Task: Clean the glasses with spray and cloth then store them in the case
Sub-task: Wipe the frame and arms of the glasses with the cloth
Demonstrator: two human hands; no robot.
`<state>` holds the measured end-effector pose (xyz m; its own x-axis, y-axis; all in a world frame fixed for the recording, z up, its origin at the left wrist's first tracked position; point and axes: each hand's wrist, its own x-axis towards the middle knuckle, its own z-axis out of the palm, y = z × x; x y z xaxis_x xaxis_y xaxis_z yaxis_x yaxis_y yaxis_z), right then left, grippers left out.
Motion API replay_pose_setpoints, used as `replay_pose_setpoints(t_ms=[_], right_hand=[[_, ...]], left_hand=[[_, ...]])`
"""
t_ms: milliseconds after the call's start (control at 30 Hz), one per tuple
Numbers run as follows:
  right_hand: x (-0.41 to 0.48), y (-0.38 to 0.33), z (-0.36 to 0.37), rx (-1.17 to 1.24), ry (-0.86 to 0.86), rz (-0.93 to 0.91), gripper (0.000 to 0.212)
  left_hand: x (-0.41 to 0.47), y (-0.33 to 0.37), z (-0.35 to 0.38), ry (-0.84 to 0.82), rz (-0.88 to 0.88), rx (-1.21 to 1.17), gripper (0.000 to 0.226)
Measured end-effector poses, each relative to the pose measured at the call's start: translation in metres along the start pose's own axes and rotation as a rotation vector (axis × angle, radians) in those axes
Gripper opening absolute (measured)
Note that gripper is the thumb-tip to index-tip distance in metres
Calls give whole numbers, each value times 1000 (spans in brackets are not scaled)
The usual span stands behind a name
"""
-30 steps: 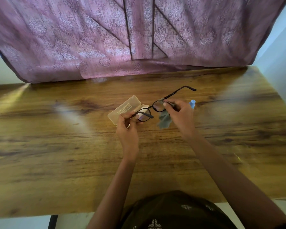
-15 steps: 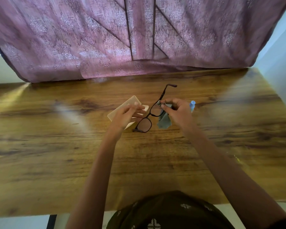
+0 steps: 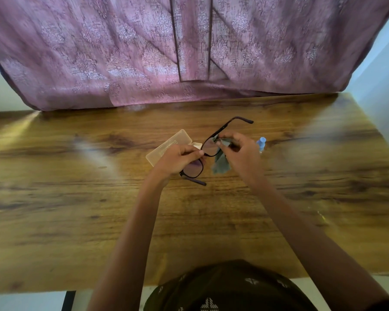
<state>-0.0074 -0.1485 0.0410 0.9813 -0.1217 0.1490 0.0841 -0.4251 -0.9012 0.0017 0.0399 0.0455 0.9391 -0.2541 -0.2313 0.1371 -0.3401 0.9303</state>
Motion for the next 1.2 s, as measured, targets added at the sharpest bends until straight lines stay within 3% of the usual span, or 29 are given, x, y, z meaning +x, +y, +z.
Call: replay_pose_setpoints(t_ms=[167,300,433,667,833,1033,1200], right_hand=[[-6,0,0,-361,68,-408,30],[-11,3,3,-491,-3,-540,28],[-19,4,7,-489,-100,-564,38],[-12,5,2,-492,-21,-477,37],[-16,3,5,-446,-72,-481,43],[-21,5,11,-355,-50,-460,36],[-18,5,9,-424,-70,-500,35]], left_hand=[[-2,5,5,54,31,26,18],[2,8,6,93,65,63,20],[10,11,5,107,48,92,16],[8,11,8,74,61,104,18],[9,12,5,112,52,87,19],[10,10,7,109,79,176,18],[10,8,6,91,114,234,22]])
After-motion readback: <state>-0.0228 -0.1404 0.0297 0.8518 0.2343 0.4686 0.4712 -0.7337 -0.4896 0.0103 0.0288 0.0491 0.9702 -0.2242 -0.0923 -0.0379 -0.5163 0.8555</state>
